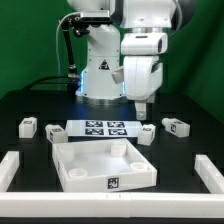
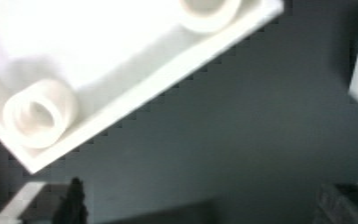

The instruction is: Assemble square table

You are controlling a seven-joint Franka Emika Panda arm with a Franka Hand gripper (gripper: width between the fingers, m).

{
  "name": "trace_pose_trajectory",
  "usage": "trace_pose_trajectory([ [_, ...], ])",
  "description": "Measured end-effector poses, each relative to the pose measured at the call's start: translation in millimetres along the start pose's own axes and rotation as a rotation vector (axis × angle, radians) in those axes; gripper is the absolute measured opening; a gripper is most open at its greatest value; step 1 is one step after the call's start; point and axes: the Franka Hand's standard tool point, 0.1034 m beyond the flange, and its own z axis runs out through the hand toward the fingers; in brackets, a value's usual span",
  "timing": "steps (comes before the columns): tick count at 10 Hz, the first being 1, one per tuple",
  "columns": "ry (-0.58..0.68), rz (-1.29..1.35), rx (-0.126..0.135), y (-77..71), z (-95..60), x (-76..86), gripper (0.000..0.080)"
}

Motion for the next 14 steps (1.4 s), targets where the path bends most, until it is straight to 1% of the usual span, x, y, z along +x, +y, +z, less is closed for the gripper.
trace_pose_trajectory([
  [1, -0.004, -0.035, 0.011, -1.5, 2.2, -10.1, 0.0650],
  [2, -0.008, -0.068, 0.006, 0.6, 1.0, -8.3, 0.0650],
  [3, -0.014, -0.147, 0.007, -0.1, 1.8, -8.8, 0.0650],
  [4, -0.014, -0.172, 0.008, -0.2, 2.3, -10.0, 0.0650],
  [5, -0.021, -0.266, 0.010, -0.1, 3.3, -13.3, 0.0650],
  [6, -0.033, -0.424, 0.030, -1.5, 11.6, -34.9, 0.0650],
  [7, -0.037, -0.387, 0.058, -6.7, 22.4, -51.5, 0.0650],
  [8, -0.036, -0.381, 0.075, -10.2, 31.9, -59.9, 0.0650],
  [9, -0.034, -0.391, 0.095, -13.4, 42.8, -72.7, 0.0650],
  [10, -0.032, -0.396, 0.109, -15.1, 50.0, -88.9, 0.0650],
  [11, -0.030, -0.377, 0.114, -12.1, 55.4, -98.3, 0.0650],
  [12, -0.026, -0.369, 0.122, -7.5, 65.7, -100.9, 0.0650],
  [13, -0.022, -0.356, 0.126, -3.0, 72.7, -98.8, 0.0650],
  [14, -0.020, -0.346, 0.126, -1.0, 75.5, -97.1, 0.0650],
])
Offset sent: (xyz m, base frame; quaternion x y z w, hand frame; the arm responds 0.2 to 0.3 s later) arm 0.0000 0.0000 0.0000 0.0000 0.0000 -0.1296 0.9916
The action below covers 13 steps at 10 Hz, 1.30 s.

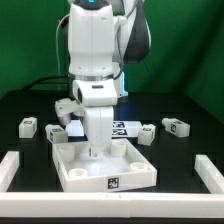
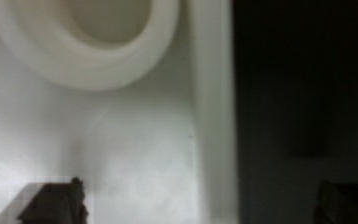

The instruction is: Assemble square table

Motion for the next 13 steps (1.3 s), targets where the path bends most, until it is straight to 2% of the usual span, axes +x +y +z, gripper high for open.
trace_pose_trajectory([
  [1, -0.001, 0.001, 0.000, -0.8, -0.3, -0.8, 0.0561],
  [2, 0.000, 0.001, 0.001, -1.1, 0.3, -0.8, 0.0561],
  [3, 0.000, 0.002, 0.002, -1.2, 0.4, -1.0, 0.0329],
  [4, 0.000, 0.002, 0.002, -1.3, 0.5, -1.0, 0.0185],
  [5, 0.000, 0.002, 0.002, -1.4, 0.7, -1.0, 0.0185],
  [6, -0.001, 0.002, -0.002, -0.5, 0.3, -1.2, 0.0059],
  [11, -0.001, 0.003, -0.002, -0.4, 0.2, -1.2, 0.0051],
  [12, 0.000, 0.077, -0.008, 6.6, 0.0, 7.9, 0.0051],
  [13, 0.009, 0.124, -0.024, 28.6, 0.2, 38.3, 0.0052],
])
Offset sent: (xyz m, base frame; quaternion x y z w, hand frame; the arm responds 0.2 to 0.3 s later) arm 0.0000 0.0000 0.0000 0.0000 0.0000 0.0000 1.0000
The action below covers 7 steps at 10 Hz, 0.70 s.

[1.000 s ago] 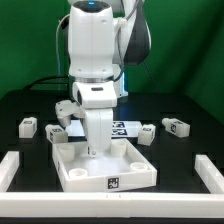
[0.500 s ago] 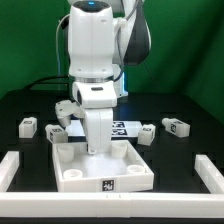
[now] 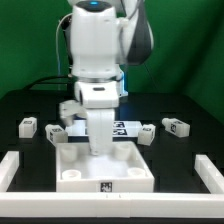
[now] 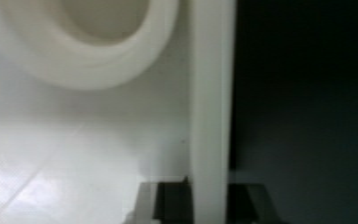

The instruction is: Assemble square table

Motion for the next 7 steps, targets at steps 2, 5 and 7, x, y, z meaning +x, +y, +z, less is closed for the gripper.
trace_pose_trajectory([
  [2, 0.019, 0.019, -0.015, 25.3, 1.9, 38.2, 0.0052],
  [5, 0.025, 0.065, 0.026, 28.5, 2.5, 76.1, 0.0052],
  [7, 0.028, 0.075, 0.034, 28.9, 3.6, 84.6, 0.0052],
])
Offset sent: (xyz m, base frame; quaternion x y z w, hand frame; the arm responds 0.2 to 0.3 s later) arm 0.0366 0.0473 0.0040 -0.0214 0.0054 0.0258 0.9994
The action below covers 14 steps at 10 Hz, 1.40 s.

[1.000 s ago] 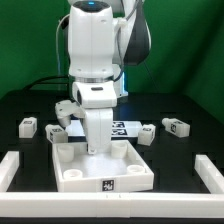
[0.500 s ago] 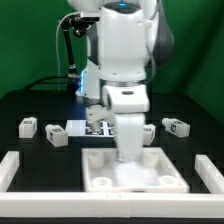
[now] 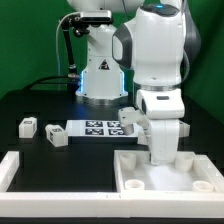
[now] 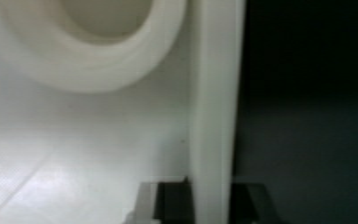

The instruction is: Assemble square table

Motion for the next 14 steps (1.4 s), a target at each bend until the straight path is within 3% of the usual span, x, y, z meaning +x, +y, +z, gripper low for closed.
trace_pose_trajectory([
  [5, -0.002, 0.008, -0.001, -0.2, -0.3, -0.4, 0.0056],
  [6, -0.002, 0.008, 0.000, -0.6, 0.4, -0.5, 0.0194],
  [7, -0.002, 0.008, 0.000, -0.7, 0.5, -0.5, 0.0194],
  [8, -0.002, 0.008, 0.001, -0.7, 0.7, -0.5, 0.0367],
  [9, -0.002, 0.008, 0.001, -0.8, 0.8, -0.5, 0.0367],
  [10, -0.002, 0.008, 0.001, -0.9, 0.9, -0.5, 0.0557],
  [11, -0.002, 0.008, 0.001, -0.9, 1.0, -0.5, 0.0636],
  [14, -0.002, 0.009, 0.001, -0.9, 1.0, -0.6, 0.0647],
])
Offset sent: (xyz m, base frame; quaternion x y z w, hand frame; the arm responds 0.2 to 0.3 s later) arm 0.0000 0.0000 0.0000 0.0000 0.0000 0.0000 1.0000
